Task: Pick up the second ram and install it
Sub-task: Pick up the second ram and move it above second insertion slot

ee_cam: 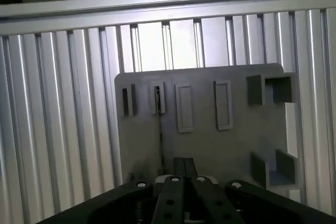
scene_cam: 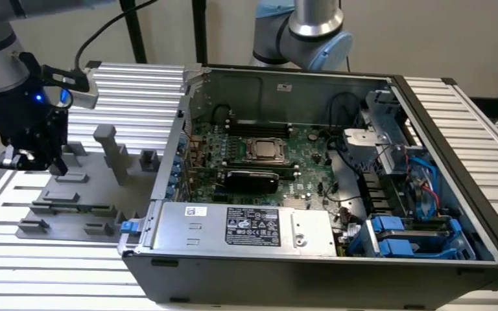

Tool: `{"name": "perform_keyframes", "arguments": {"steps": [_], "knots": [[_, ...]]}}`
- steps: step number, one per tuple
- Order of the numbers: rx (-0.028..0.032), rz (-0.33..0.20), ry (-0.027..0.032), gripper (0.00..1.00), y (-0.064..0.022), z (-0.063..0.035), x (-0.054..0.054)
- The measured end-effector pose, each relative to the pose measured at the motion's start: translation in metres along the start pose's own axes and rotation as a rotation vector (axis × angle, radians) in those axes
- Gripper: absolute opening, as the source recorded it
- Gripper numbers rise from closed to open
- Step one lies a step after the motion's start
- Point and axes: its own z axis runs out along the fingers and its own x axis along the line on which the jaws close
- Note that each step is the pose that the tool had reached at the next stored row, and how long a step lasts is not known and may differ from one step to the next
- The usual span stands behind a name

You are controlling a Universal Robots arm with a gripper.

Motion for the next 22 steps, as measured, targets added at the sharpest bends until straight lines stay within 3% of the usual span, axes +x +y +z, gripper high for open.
{"name": "perform_keyframes", "arguments": {"steps": [9,10,22], "knots": [[-0.0008,-0.067,0.0024,0.0,-0.0036,0.0154,0.003],[-0.0008,-0.069,0.0024,1.0,-0.0043,0.0166,0.005],[-0.0011,-0.091,0.003,1.0,-0.0067,0.037,0.016]]}}
